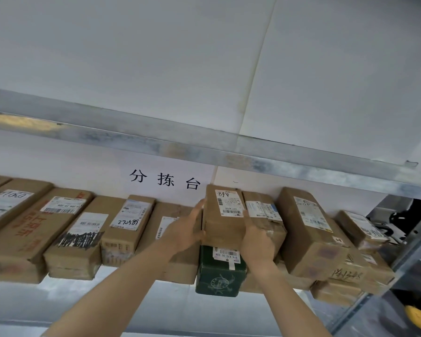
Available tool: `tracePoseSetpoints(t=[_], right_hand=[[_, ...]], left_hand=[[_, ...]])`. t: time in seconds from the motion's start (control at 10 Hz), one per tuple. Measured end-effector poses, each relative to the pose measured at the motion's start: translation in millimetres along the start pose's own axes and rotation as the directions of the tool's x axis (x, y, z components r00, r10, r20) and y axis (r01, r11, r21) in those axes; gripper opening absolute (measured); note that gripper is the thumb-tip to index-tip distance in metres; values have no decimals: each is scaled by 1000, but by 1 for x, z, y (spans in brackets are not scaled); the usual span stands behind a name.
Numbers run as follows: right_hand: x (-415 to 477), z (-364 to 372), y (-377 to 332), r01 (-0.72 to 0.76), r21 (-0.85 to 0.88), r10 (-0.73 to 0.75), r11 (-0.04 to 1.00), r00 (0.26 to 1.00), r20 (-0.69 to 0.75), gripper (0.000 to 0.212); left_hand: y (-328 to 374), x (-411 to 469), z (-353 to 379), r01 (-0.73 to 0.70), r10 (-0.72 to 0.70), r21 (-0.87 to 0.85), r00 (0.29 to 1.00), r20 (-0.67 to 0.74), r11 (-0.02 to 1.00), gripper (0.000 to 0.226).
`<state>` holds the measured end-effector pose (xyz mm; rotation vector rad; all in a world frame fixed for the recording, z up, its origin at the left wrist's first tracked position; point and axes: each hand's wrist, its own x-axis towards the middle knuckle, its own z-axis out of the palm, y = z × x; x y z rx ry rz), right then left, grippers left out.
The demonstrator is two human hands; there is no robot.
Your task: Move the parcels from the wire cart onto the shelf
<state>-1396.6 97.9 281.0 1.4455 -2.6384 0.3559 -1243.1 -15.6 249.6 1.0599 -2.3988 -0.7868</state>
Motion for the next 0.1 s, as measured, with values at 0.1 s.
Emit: tracePoseSetpoints(t=[0.1], right_hand=[[3, -12, -17, 59, 86, -51, 995, 994, -100, 57]], left_hand=[[-21, -10, -36, 19, 24, 288, 989, -147, 958, 74]])
